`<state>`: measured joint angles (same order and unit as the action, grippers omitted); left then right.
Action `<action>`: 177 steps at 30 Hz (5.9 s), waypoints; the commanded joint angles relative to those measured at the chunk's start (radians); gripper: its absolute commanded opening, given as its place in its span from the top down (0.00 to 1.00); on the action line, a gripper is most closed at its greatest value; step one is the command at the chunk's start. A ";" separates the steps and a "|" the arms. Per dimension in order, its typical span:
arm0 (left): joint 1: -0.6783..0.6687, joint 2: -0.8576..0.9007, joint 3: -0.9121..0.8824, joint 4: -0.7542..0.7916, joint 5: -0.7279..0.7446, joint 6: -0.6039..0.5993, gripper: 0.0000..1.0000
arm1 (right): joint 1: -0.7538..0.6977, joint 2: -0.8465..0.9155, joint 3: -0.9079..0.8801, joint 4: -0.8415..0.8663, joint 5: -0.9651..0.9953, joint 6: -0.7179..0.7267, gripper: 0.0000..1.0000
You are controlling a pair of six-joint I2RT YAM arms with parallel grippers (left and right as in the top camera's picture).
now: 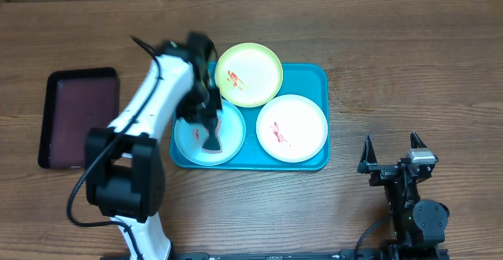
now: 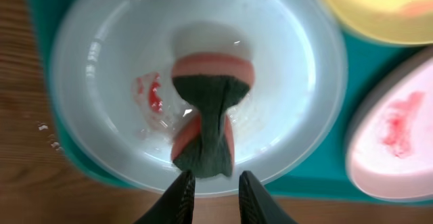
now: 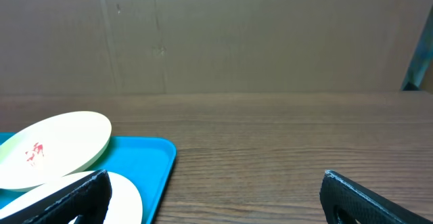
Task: Clean dirty plates on tray and stack at the side
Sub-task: 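Carry the sponge with the left gripper onto the light blue plate, then move the right gripper to the light blue plate's rim and grip it, then scrub the light blue plate with the sponge in the left gripper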
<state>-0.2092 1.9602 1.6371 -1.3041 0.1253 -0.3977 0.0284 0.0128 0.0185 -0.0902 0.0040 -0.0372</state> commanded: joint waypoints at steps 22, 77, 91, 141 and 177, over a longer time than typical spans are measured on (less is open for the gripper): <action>0.131 -0.010 -0.004 -0.024 -0.039 0.102 0.14 | 0.000 -0.010 -0.010 0.084 -0.353 0.201 0.00; 0.130 -0.010 -0.013 -0.008 0.033 0.049 0.34 | 0.633 1.634 1.361 -0.673 -0.131 0.598 0.51; 0.129 -0.010 -0.013 -0.019 0.068 0.054 0.42 | 0.650 1.946 1.361 -0.413 -0.073 0.541 0.53; 0.013 -0.005 -0.390 0.366 -0.254 0.001 0.95 | 0.658 2.053 1.360 -0.420 -0.121 0.527 0.82; -0.007 -0.003 -0.357 0.444 0.237 0.109 0.96 | 0.658 2.053 1.360 -0.428 -0.121 0.528 0.88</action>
<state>-0.2165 1.9453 1.2694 -0.8642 0.4004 -0.3099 0.6872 2.0544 1.3624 -0.5232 -0.1226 0.4942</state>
